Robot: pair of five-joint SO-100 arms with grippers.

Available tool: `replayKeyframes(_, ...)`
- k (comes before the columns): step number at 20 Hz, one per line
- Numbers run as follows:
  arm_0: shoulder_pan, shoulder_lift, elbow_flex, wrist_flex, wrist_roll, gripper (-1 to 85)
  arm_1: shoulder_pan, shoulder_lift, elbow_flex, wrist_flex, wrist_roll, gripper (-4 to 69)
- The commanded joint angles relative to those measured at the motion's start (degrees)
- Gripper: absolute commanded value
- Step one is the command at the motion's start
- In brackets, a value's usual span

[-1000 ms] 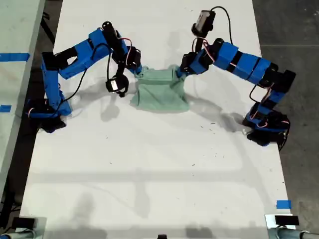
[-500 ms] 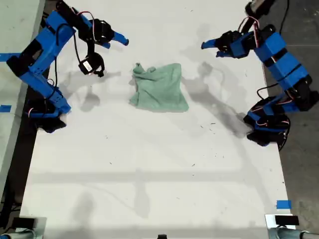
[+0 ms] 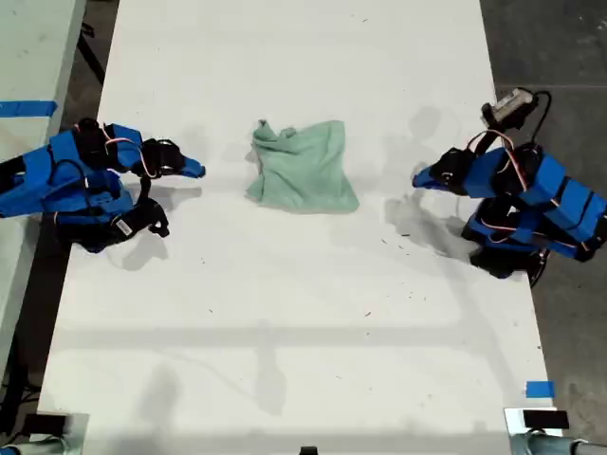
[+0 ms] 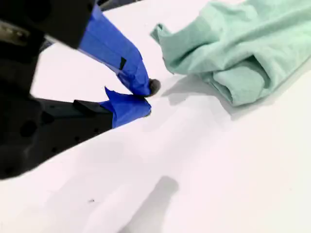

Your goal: Fold tshirt

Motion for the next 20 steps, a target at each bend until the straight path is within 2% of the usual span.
replayKeyframes(1,3.8,18.7,10.1,2.7,-2.9,0.1,-4.8,8.0,7.9,-2.1,7.6,-1.7)
replayKeyframes(2,4.6,20.3,13.2,5.4,-6.0,0.1,-6.3,12.8,12.7,-1.9,10.6,-2.1)
replayKeyframes(3,6.2,19.0,15.2,4.7,-6.3,0.1,-8.4,12.5,16.0,-2.2,13.9,-2.1)
replayKeyframes(5,6.6,20.3,15.8,12.1,-6.5,0.3,-11.4,12.4,16.9,-4.3,17.1,-2.1)
replayKeyframes(6,4.7,20.4,15.7,17.4,-7.0,0.3,-10.4,12.7,17.1,-4.5,13.9,-1.6)
replayKeyframes(7,1.6,20.0,16.3,24.3,-6.0,2.1,-10.3,12.6,17.1,-4.6,6.6,-0.7)
replayKeyframes(8,-0.9,19.9,16.1,24.3,-5.4,3.8,-10.5,12.6,17.1,-4.5,-0.5,-0.5)
replayKeyframes(9,-2.7,20.5,15.9,24.5,-5.2,4.4,-10.6,12.6,17.1,-4.5,-12.8,-0.5)
replayKeyframes(10,-4.6,20.5,16.0,24.5,-5.2,4.8,-10.4,12.7,16.9,-3.9,-21.7,-0.6)
replayKeyframes(15,-10.0,20.5,16.0,24.5,-5.2,4.8,-10.6,12.7,16.8,-3.8,-20.8,-0.8)
replayKeyframes(20,-10.6,20.5,16.0,24.5,-5.2,4.8,-10.6,12.7,16.8,-3.8,-20.8,-0.8)
